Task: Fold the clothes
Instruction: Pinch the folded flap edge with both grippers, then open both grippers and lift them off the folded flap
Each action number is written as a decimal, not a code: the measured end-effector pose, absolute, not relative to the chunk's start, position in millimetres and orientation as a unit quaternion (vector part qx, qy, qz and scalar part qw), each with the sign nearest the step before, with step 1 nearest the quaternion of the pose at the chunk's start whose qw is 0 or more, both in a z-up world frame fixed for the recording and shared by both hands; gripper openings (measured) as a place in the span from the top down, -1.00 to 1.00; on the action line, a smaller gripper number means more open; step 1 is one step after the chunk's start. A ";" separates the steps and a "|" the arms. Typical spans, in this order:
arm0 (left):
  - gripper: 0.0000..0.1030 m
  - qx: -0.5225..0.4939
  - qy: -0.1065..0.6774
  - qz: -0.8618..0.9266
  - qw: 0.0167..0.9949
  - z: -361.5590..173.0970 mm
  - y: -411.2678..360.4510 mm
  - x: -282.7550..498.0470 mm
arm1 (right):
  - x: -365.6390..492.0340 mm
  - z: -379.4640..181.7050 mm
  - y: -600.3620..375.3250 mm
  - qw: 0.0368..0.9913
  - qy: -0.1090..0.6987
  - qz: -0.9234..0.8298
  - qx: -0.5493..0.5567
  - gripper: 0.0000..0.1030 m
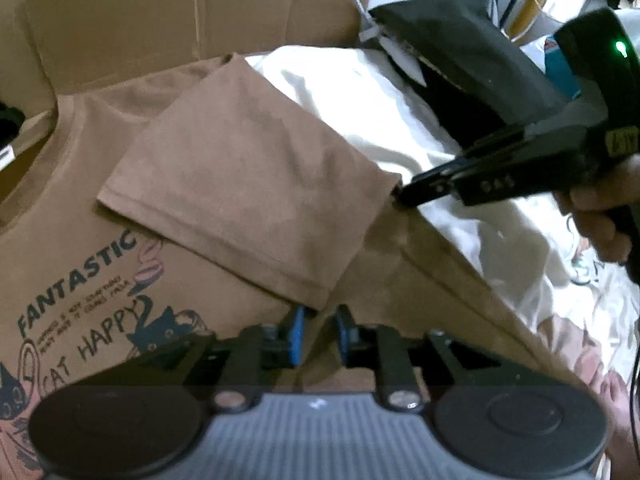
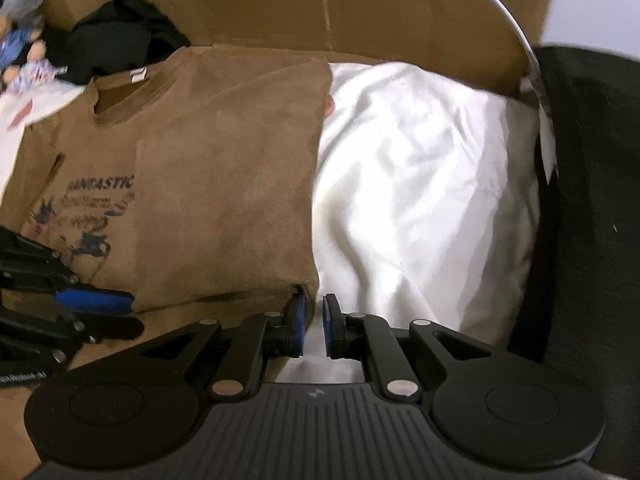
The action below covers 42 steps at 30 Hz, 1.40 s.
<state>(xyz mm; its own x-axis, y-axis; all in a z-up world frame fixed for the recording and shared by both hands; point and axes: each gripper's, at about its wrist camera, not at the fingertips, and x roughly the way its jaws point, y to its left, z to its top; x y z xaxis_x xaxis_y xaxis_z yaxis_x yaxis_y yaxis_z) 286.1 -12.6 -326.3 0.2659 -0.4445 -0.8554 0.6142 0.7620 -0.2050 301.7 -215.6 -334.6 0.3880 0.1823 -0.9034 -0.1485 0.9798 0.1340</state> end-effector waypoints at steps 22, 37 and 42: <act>0.28 -0.038 0.475 -0.268 0.838 -313.9 8.3 351.3 | 327.5 -307.4 -189.2 0.860 0.490 0.138 0.008 0.81; 0.22 -0.073 0.504 -0.257 0.822 -353.0 11.2 371.6 | 328.0 -340.9 -171.6 0.845 0.512 0.151 -0.032 0.65; -0.19 -0.102 0.507 -0.250 0.818 -345.3 22.3 360.3 | 314.9 -341.2 -170.2 0.845 0.508 0.164 -0.034 0.14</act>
<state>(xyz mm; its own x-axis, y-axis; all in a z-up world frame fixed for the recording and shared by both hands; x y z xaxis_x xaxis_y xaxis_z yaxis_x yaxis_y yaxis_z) 360.3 22.3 -345.3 0.3598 -0.5133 -0.7791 0.3056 0.8538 -0.4214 314.9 -170.2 -341.2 0.4302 0.2427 -0.8695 -0.3122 0.9438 0.1090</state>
